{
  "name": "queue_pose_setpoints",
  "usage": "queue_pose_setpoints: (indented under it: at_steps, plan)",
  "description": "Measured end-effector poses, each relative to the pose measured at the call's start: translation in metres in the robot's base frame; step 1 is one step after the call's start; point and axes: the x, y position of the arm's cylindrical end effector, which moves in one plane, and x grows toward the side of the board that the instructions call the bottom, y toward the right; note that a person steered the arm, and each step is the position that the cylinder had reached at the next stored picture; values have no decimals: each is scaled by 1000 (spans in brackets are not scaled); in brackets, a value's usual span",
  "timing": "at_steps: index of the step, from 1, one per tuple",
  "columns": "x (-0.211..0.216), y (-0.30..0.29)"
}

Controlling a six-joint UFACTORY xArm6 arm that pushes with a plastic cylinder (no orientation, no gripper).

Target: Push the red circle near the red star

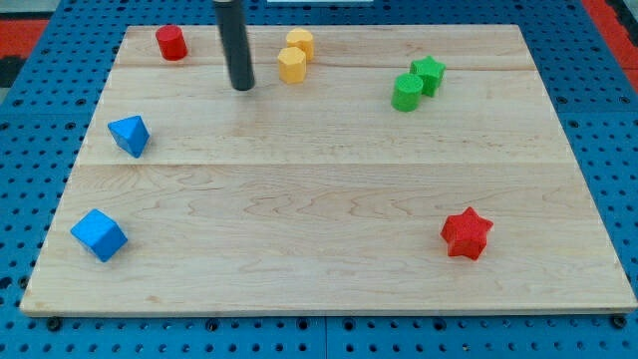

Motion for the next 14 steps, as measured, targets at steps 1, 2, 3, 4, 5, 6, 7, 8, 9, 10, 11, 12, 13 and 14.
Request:
queue_pose_setpoints:
  at_steps: [1, 2, 3, 4, 5, 6, 7, 8, 9, 10, 11, 12, 13, 14]
  plan:
    - [-18, 43]
    - [-21, -2]
    - [-60, -43]
    - [-115, -46]
    - [-115, -88]
    - [-109, -149]
    - [-74, -144]
    - [-18, -118]
    - [27, -51]
    - [59, 7]
    - [71, 40]
    - [108, 121]
    - [146, 197]
    - [114, 205]
